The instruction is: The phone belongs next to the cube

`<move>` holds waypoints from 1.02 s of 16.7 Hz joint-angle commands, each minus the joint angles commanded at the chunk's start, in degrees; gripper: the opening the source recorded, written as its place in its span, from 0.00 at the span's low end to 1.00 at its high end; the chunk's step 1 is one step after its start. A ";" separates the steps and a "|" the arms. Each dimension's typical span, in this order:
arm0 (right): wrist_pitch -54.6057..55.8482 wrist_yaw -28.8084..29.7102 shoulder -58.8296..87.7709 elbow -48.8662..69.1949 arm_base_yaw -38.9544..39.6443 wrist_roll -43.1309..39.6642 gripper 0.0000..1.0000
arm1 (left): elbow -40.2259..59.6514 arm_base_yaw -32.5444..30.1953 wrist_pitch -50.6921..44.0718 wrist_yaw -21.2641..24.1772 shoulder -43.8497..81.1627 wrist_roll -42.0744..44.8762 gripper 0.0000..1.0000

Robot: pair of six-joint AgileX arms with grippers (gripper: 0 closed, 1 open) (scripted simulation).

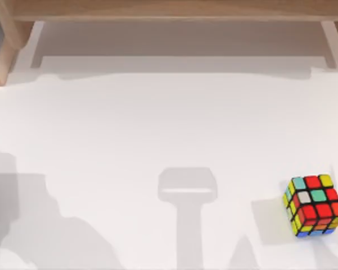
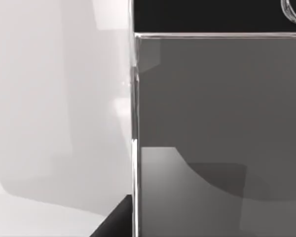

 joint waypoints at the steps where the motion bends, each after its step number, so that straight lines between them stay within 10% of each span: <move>1: 0.00 0.00 0.00 0.00 0.00 0.00 1.00 | 0.41 -0.11 -0.54 0.29 -0.92 -0.08 0.00; 17: 0.00 0.00 0.00 0.00 0.00 0.00 1.00 | 9.74 -3.52 -5.96 0.22 -5.64 -3.75 0.00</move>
